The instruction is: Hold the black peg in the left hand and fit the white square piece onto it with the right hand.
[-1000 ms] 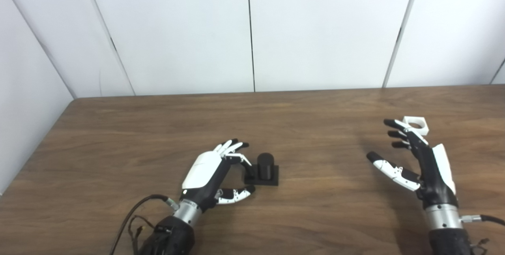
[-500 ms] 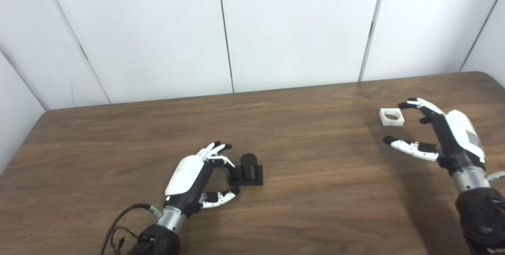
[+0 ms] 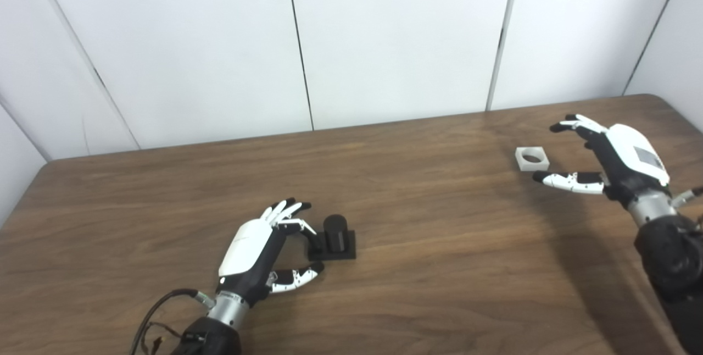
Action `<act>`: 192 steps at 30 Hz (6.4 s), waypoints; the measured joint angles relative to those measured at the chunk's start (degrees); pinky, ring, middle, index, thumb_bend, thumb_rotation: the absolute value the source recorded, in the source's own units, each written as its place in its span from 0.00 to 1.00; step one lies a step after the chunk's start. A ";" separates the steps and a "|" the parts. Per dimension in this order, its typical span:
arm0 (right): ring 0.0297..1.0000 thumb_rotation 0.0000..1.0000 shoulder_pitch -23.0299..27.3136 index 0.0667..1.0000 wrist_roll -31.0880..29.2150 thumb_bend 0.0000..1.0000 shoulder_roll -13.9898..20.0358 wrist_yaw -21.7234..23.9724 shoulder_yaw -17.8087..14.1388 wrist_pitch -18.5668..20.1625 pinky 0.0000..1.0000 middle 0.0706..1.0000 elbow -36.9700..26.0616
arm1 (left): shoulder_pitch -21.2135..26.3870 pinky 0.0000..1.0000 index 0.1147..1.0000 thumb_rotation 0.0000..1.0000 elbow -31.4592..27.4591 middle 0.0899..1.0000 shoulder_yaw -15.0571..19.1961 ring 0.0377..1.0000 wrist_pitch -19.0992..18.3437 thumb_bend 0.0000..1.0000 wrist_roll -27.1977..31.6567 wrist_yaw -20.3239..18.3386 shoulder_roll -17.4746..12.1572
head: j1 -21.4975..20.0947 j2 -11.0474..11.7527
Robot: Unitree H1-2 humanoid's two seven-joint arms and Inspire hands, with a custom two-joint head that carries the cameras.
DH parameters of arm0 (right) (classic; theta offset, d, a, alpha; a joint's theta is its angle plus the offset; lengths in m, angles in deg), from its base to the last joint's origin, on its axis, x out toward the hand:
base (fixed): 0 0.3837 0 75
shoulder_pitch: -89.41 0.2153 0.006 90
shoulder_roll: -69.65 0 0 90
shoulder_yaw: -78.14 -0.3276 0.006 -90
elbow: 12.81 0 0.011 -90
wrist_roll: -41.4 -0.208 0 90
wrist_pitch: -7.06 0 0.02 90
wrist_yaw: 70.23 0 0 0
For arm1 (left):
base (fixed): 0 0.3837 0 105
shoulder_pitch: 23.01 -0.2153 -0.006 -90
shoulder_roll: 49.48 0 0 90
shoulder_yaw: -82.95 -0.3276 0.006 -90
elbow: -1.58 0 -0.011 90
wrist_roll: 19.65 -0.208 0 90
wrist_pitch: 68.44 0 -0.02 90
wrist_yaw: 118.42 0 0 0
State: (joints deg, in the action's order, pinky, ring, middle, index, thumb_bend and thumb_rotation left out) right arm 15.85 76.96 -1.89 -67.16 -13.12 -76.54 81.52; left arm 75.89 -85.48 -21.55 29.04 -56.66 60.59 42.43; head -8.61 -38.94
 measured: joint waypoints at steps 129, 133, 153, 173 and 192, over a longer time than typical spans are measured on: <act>0.91 0.20 25.49 0.73 5.59 0.73 7.74 15.47 26.65 4.03 0.83 0.91 30.10 | -0.61 1.00 0.42 0.06 -0.87 0.91 1.18 0.99 -0.14 0.52 1.22 -0.97 -1.83 | 1.84 -1.32; 0.91 0.20 25.46 0.73 5.58 0.73 7.88 16.64 26.60 4.34 0.82 0.91 29.63 | -0.61 1.00 0.42 0.07 -0.95 0.91 1.18 0.98 -0.19 0.52 1.21 -1.09 -1.89 | 1.67 -1.41; 0.86 0.14 23.40 0.46 4.00 0.53 7.73 10.13 24.64 0.52 0.83 0.83 30.21 | -0.61 1.00 0.42 0.06 -1.02 0.90 1.17 0.98 -0.28 0.52 1.08 -1.11 -1.92 | 2.46 -1.67; 0.83 0.14 23.15 0.45 4.24 0.52 7.25 0.75 25.49 -4.45 0.84 0.77 33.81 | -0.61 1.00 0.42 0.06 -1.27 0.91 1.20 0.98 -0.36 0.52 1.16 -1.85 -1.87 | 2.81 -1.85; 0.81 0.14 19.71 0.45 4.27 0.52 7.23 -1.52 22.07 -4.16 0.82 0.76 29.04 | -0.40 0.99 0.42 0.06 -1.26 0.90 1.17 0.98 -0.38 0.52 1.08 -1.95 -1.78 | 2.55 -1.85</act>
State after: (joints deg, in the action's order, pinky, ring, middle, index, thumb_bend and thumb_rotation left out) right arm 35.56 81.24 5.35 -68.68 8.95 -80.70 110.56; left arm 75.48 -86.74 -20.38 28.66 -55.57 58.64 40.64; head -6.06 -40.78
